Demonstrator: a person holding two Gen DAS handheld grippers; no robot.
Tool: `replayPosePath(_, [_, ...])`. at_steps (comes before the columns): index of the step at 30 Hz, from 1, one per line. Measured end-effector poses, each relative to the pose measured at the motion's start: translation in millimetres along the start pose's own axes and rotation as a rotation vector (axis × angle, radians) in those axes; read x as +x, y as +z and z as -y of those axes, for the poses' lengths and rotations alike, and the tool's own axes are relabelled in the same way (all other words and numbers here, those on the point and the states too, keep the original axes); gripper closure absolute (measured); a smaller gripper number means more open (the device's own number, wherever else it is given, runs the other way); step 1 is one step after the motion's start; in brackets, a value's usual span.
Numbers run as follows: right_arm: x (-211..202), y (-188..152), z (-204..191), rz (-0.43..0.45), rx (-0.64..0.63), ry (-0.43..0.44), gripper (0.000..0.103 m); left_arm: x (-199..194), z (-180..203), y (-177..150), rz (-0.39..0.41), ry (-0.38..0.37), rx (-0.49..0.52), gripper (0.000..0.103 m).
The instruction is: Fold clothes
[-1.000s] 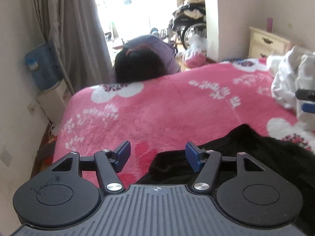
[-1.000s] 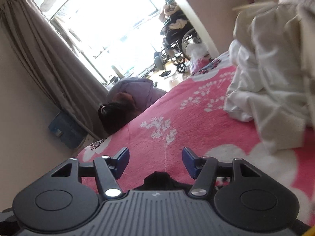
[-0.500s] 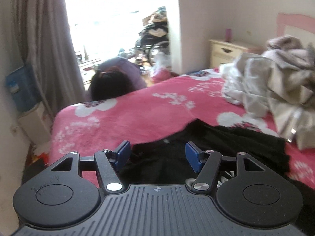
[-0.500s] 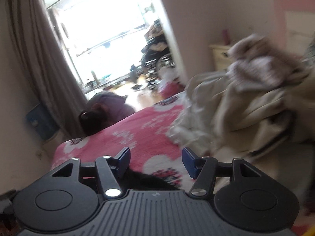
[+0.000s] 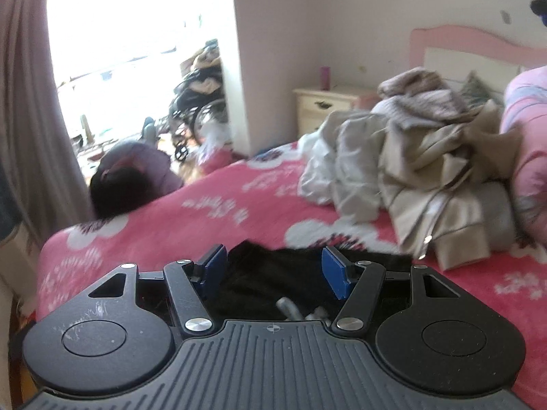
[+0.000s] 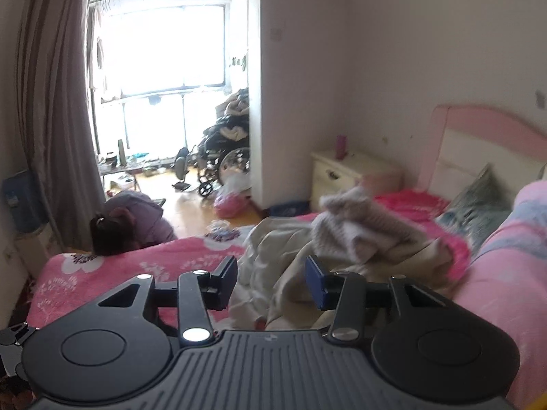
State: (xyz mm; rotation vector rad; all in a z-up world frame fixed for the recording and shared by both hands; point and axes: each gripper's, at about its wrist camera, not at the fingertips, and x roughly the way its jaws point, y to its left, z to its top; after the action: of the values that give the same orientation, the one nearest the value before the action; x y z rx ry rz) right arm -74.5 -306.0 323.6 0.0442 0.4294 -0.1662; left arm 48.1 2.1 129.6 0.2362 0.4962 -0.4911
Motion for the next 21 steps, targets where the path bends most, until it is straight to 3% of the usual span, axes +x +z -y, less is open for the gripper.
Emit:
replayPosePath(10, [-63.6,31.9,-17.7,0.082,-0.029,0.017,0.065,-41.9,62.9,46.2,0.052,-0.058,0.054,0.041])
replayPosePath(13, [-82.8,38.8,-22.1,0.122,-0.021,0.057,0.065,-59.9,80.6,59.0,0.076,-0.049,0.072,0.041])
replayPosePath(16, [-98.4,39.9,-24.2,0.153,-0.004,0.110,0.072,-79.3,90.1,68.4,0.094,-0.035,0.074,0.041])
replayPosePath(21, [-101.2,37.5,-20.8,0.177,0.029,0.206,0.075,-100.4,91.1,76.6,0.089,0.032,0.086,0.041])
